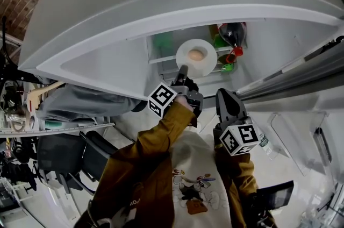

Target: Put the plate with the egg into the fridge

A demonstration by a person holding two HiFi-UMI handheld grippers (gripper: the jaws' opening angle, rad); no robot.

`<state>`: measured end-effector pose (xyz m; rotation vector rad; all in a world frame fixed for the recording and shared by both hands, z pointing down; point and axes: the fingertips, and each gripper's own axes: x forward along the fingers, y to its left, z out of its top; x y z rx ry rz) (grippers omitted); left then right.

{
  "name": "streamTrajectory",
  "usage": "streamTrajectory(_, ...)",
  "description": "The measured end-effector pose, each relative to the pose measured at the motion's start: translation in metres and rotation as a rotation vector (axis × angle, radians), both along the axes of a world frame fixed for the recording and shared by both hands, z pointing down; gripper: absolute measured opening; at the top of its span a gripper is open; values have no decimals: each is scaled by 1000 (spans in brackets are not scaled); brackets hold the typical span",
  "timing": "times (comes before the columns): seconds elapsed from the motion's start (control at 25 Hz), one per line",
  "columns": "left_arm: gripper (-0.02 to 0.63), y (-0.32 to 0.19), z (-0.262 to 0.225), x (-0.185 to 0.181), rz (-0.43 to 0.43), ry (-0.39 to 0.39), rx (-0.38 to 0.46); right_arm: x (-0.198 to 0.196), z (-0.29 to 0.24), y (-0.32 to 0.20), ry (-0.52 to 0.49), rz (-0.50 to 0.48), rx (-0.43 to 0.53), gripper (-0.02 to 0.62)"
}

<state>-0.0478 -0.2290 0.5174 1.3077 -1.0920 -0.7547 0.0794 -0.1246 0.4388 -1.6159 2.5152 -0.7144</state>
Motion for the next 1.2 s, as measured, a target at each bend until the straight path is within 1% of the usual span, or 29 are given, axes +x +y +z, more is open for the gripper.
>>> streamTrajectory(0.84, 18, -13, 1, -1, -48, -25, -10, 7, -2, 7, -3, 20, 4, 6)
streamTrajectory(1.2, 18, -25, 1, 3, -64, -23, -14, 7, -3, 6, -1, 18, 3, 6)
